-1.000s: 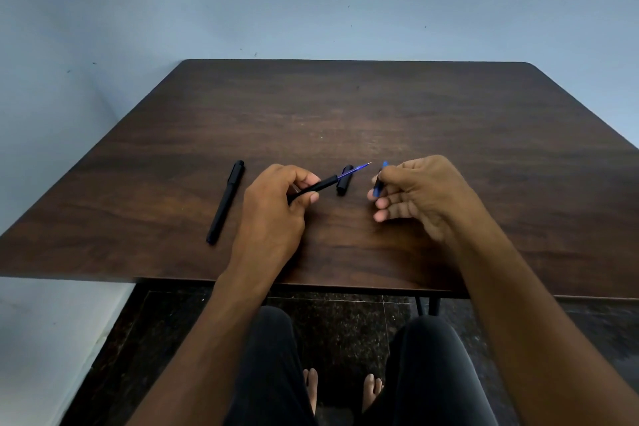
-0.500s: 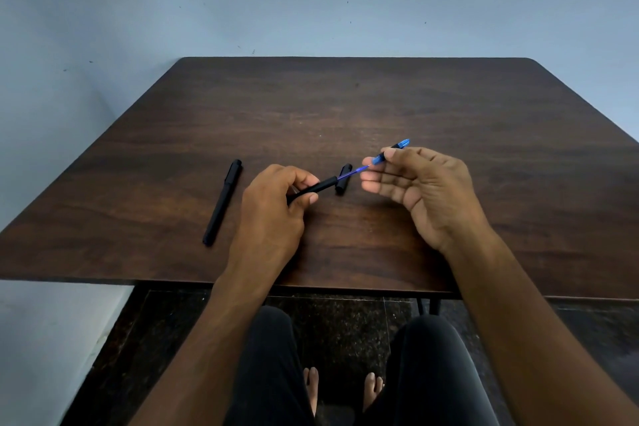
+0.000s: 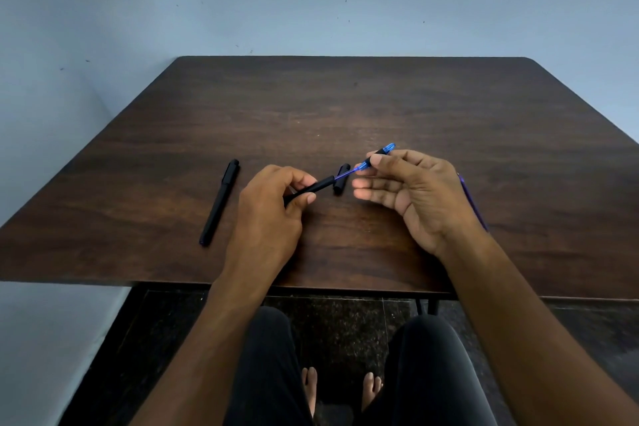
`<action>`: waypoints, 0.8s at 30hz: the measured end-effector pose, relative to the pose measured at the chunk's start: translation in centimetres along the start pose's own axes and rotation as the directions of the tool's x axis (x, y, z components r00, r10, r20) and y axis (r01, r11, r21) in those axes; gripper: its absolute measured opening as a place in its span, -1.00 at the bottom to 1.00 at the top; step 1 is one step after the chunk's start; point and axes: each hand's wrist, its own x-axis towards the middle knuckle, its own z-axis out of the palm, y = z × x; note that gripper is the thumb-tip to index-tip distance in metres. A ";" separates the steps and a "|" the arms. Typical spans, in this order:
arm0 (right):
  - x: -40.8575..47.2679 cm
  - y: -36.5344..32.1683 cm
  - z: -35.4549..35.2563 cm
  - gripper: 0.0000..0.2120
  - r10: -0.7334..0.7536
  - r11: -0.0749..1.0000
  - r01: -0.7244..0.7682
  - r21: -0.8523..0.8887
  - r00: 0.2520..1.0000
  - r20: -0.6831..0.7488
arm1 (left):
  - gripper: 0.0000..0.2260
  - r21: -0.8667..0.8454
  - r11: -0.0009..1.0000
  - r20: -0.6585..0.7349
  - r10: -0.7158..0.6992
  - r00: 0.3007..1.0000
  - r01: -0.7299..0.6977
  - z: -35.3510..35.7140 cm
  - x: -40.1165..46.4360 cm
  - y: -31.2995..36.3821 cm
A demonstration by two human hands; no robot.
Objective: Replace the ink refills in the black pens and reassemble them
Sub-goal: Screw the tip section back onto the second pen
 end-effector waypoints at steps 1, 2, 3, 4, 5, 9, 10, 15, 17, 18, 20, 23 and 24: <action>0.0 0.0 0.0 -0.88 -0.001 1.000 0.001 0.005 1.000 -0.002 | -0.80 0.000 1.000 0.004 0.001 1.000 -0.001 0.0 0.0 0.0; 0.1 0.0 0.0 -0.88 0.001 1.000 -0.001 0.010 1.000 -0.003 | -0.80 0.001 1.000 0.007 0.000 1.000 0.000 0.0 0.0 0.0; 0.1 -0.1 0.0 -0.87 0.003 1.000 -0.003 0.012 1.000 -0.001 | -0.80 0.002 1.000 0.007 -0.001 1.000 0.001 0.0 0.0 0.1; 0.1 0.0 -0.1 -0.87 0.005 1.000 -0.005 0.012 1.000 0.004 | -0.80 0.002 1.000 0.003 0.000 1.000 0.000 0.0 0.0 0.1; 0.0 0.0 -0.1 -0.86 0.006 1.000 -0.006 0.010 1.000 0.010 | -0.80 0.000 1.000 -0.003 0.003 1.000 -0.003 0.0 0.0 0.1; 0.0 0.1 0.1 -0.80 0.012 1.000 -0.012 -0.008 1.000 0.029 | -0.81 0.006 1.000 0.002 0.018 1.000 -0.018 0.1 0.0 0.0; -0.1 0.1 0.2 -0.81 0.014 1.000 -0.013 -0.012 0.999 0.039 | -0.81 0.006 1.000 0.003 0.026 1.000 -0.026 0.1 0.0 0.0; -0.2 0.2 0.3 -0.88 0.027 0.999 -0.023 -0.043 0.996 0.081 | -0.82 0.011 0.999 0.011 0.045 0.999 -0.045 0.3 0.0 -0.1; -0.2 0.4 0.4 -0.86 0.032 0.998 -0.025 -0.064 0.994 0.100 | -0.82 0.022 0.998 0.018 0.051 0.999 -0.052 0.3 0.1 -0.1; -0.2 0.5 0.4 -0.85 0.031 0.997 -0.023 -0.078 0.994 0.105 | -0.82 0.027 0.998 0.019 0.054 0.998 -0.054 0.3 0.1 -0.2; -0.1 0.6 0.3 -0.84 0.025 0.995 -0.014 -0.098 0.993 0.112 | -0.82 0.033 0.998 0.019 0.061 0.998 -0.061 0.3 0.1 -0.3; -0.1 0.7 0.3 -0.86 0.019 0.995 -0.008 -0.099 0.993 0.115 | -0.83 0.024 0.996 0.011 0.080 0.997 -0.080 0.4 0.1 -0.4; -0.1 0.8 0.3 -0.86 0.019 0.995 -0.007 -0.098 0.993 0.115 | -0.83 0.018 0.996 0.009 0.086 0.996 -0.086 0.4 0.1 -0.5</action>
